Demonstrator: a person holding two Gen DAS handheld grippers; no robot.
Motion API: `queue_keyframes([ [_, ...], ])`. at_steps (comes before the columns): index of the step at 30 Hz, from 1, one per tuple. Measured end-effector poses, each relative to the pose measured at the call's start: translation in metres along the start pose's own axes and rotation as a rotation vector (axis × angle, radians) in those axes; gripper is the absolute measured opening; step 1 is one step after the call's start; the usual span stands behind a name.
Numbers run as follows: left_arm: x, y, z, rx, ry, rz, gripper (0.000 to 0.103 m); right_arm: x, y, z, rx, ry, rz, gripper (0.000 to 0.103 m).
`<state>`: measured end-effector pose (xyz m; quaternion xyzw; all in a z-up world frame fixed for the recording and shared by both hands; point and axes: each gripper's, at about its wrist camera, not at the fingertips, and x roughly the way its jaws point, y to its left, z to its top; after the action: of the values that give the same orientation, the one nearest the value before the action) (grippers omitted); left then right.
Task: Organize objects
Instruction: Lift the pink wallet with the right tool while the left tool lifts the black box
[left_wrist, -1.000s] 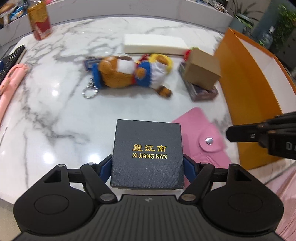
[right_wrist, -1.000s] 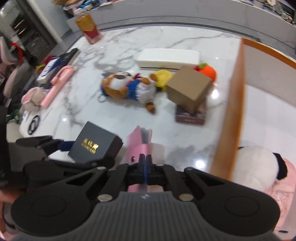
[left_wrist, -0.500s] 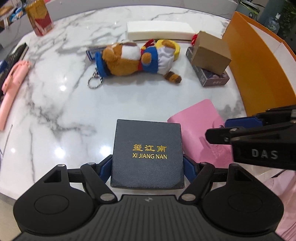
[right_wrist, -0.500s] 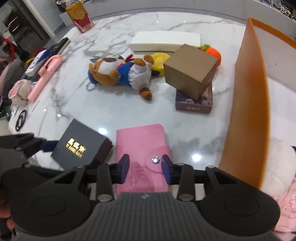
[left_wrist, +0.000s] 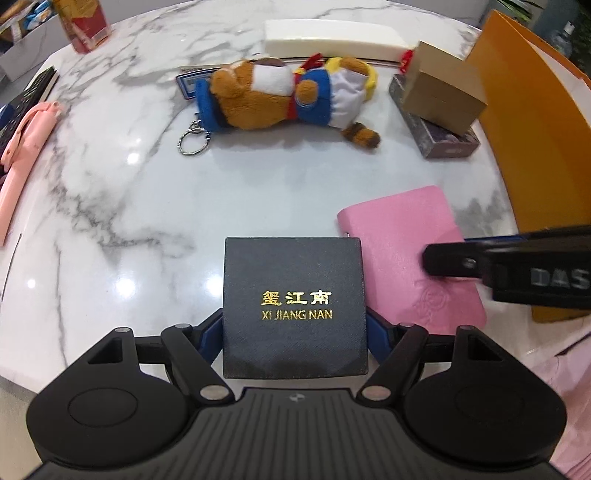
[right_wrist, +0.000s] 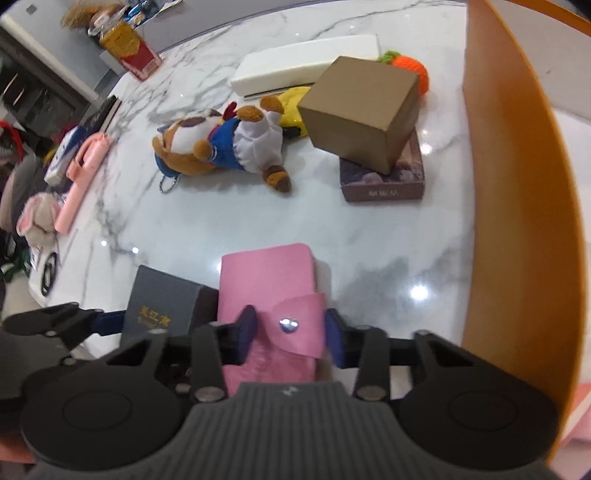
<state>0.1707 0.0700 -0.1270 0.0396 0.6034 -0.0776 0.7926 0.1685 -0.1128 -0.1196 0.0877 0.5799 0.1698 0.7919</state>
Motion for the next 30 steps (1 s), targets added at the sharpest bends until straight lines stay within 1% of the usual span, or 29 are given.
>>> queue_keyframes([
  [2, 0.000, -0.001, 0.001, 0.007, 0.000, 0.004, 0.088, -0.008, 0.004, -0.002, -0.002, -0.015, 0.016, 0.036],
  [4, -0.001, 0.000, 0.002, 0.004, 0.003, 0.007, 0.088, -0.018, 0.011, -0.005, -0.016, -0.042, 0.015, 0.026],
  [6, -0.002, 0.001, 0.002, -0.002, 0.003, 0.006, 0.087, -0.030, 0.015, -0.007, -0.019, -0.071, 0.042, 0.020],
  [9, -0.002, 0.002, 0.003, -0.003, 0.004, 0.006, 0.087, -0.039, 0.023, -0.003, -0.029, -0.074, 0.096, 0.020],
  [11, -0.002, 0.003, 0.004, -0.009, 0.004, 0.007, 0.087, -0.037, 0.028, 0.000, -0.036, -0.062, 0.092, 0.021],
  [13, -0.003, 0.005, 0.004, -0.016, 0.003, 0.000, 0.087, -0.032, 0.028, 0.003, -0.021, -0.050, 0.115, 0.023],
  [17, -0.004, 0.005, 0.005, -0.016, 0.003, 0.000, 0.087, -0.019, 0.033, 0.006, -0.034, -0.037, 0.095, 0.025],
  [20, -0.004, 0.005, 0.005, -0.013, 0.001, -0.002, 0.088, -0.009, 0.034, 0.005, -0.031, -0.035, 0.074, 0.024],
  [23, -0.005, 0.009, 0.005, -0.028, -0.005, -0.022, 0.087, -0.011, 0.033, 0.001, -0.030, -0.052, 0.074, 0.023],
  [25, -0.008, 0.013, 0.005, -0.050, -0.018, -0.060, 0.087, -0.017, 0.034, -0.003, -0.036, -0.065, 0.073, 0.023],
  [26, -0.012, 0.014, 0.005, -0.059, -0.036, -0.079, 0.087, -0.024, 0.034, -0.004, -0.043, -0.085, 0.073, 0.023],
  [30, -0.035, 0.008, 0.006, -0.066, -0.108, -0.116, 0.087, -0.061, 0.028, -0.009, -0.071, -0.179, 0.059, 0.023],
])
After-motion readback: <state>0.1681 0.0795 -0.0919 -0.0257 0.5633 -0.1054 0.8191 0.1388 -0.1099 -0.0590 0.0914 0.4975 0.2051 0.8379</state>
